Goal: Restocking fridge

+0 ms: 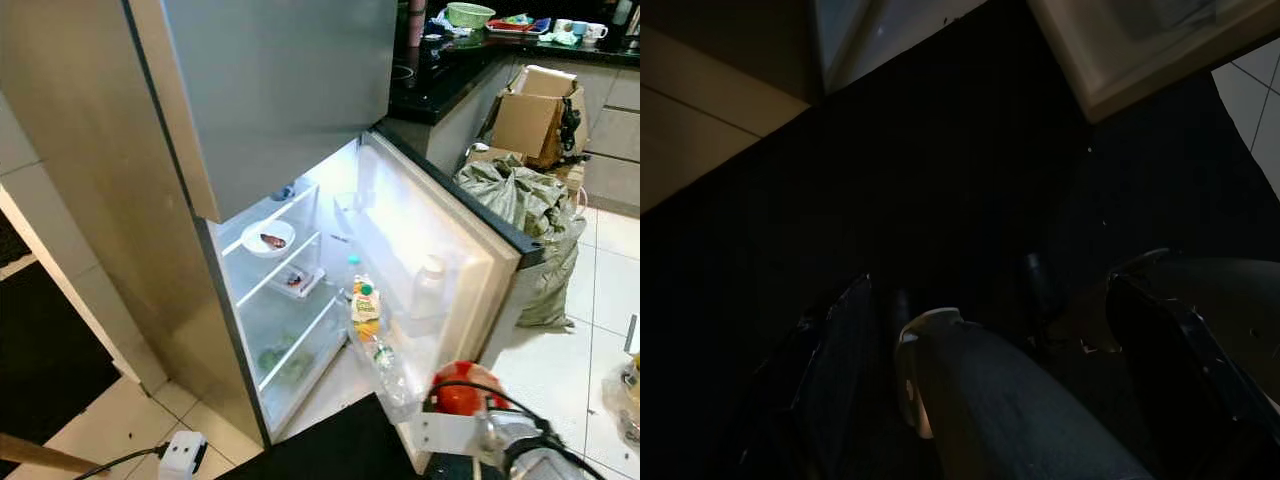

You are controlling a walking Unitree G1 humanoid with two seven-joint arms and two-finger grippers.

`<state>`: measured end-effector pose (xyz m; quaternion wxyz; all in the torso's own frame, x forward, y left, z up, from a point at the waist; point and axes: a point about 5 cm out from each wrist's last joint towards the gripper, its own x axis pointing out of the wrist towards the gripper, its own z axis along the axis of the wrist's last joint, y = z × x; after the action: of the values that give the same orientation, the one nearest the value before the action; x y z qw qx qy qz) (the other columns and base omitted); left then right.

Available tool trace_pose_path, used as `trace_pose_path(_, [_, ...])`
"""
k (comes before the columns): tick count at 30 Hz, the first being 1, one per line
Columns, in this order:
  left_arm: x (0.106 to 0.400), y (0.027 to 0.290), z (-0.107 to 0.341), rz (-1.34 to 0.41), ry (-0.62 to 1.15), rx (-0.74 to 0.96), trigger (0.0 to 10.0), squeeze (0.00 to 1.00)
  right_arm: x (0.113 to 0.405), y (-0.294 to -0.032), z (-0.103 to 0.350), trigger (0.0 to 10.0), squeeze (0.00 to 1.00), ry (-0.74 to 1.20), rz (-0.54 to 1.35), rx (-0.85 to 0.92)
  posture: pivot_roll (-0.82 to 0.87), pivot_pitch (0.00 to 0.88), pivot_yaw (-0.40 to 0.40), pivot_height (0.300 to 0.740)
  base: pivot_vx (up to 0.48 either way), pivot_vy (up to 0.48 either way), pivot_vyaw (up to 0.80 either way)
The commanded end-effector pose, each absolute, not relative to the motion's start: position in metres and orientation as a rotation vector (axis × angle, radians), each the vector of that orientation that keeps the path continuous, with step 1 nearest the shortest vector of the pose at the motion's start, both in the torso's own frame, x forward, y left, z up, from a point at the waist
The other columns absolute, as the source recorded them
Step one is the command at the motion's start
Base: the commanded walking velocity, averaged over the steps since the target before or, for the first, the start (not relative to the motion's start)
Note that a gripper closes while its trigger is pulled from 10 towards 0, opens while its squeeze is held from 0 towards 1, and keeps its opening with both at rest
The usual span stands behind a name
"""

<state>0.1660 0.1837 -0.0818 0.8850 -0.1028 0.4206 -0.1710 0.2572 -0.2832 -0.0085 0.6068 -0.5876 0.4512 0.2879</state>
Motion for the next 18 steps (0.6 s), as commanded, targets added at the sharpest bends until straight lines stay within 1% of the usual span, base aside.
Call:
trace_pose_path(1, [0.163,0.183,-0.083,-0.357,0.889,-0.215,10.0,0.0,0.265,-0.298,0.005,10.0,0.0,1.029,0.561,-1.353,-0.02,0.0,-0.005,0.74,0.0,0.0,0.0])
trace_pose_path(3, [0.165,0.184,-0.082,-0.36,0.886,-0.212,10.0,0.0,0.262,-0.323,0.016,10.0,0.0,1.061,0.469,-1.356,-0.02,0.0,-0.002,0.74,0.0,0.0,0.0])
trace_pose_path(4, [0.166,0.184,-0.082,-0.36,0.884,-0.211,10.0,0.0,0.26,-0.329,0.02,10.0,0.0,1.069,0.443,-1.356,-0.02,0.0,-0.002,0.74,0.0,0.0,0.0])
trace_pose_path(5, [0.166,0.184,-0.082,-0.36,0.884,-0.211,10.0,0.0,0.26,-0.329,0.02,10.0,0.0,1.069,0.443,-1.356,-0.02,0.0,-0.002,0.74,0.0,0.0,0.0])
trace_pose_path(6, [0.167,0.185,-0.082,-0.362,0.882,-0.208,10.0,0.0,0.256,-0.342,0.025,10.0,0.0,1.085,0.386,-1.347,-0.02,0.0,0.0,0.74,0.0,0.0,0.0])
trace_pose_path(8, [0.167,0.185,-0.081,-0.362,0.882,-0.207,10.0,0.0,0.255,-0.345,0.026,10.0,0.0,1.088,0.373,-1.342,-0.02,0.0,0.0,0.74,0.0,0.0,0.0])
trace_pose_path(11, [0.167,0.185,-0.081,-0.364,0.883,-0.204,10.0,0.0,0.252,-0.344,0.022,10.0,0.0,1.091,0.379,-1.32,-0.02,0.0,0.003,0.74,0.0,0.0,0.0])
trace_pose_path(12, [0.167,0.185,-0.081,-0.366,0.884,-0.202,10.0,0.0,0.247,-0.332,0.01,10.0,0.0,1.094,0.423,-1.278,-0.02,0.0,0.003,0.74,0.0,0.0,0.0])
trace_pose_path(13, [0.167,0.185,-0.081,-0.366,0.884,-0.202,10.0,0.0,0.247,-0.332,0.01,10.0,0.0,1.094,0.423,-1.278,-0.02,0.0,0.003,0.74,0.0,0.0,0.0])
trace_pose_path(14, [0.168,0.184,-0.081,-0.368,0.884,-0.202,10.0,0.0,0.243,-0.325,0.002,10.0,0.0,1.099,0.455,-1.254,-0.02,0.0,0.003,0.74,0.0,0.0,0.0])
trace_pose_path(17, [0.168,0.184,-0.081,-0.369,0.883,-0.203,10.0,0.0,0.24,-0.318,-0.004,10.0,0.0,1.101,0.483,-1.237,-0.02,0.0,0.003,0.74,0.0,0.0,0.0])
trace_pose_path(18, [0.168,0.184,-0.081,-0.37,0.883,-0.203,10.0,0.0,0.238,-0.31,-0.01,10.0,0.0,1.101,0.518,-1.227,-0.02,0.0,0.004,0.74,0.0,0.0,0.0])
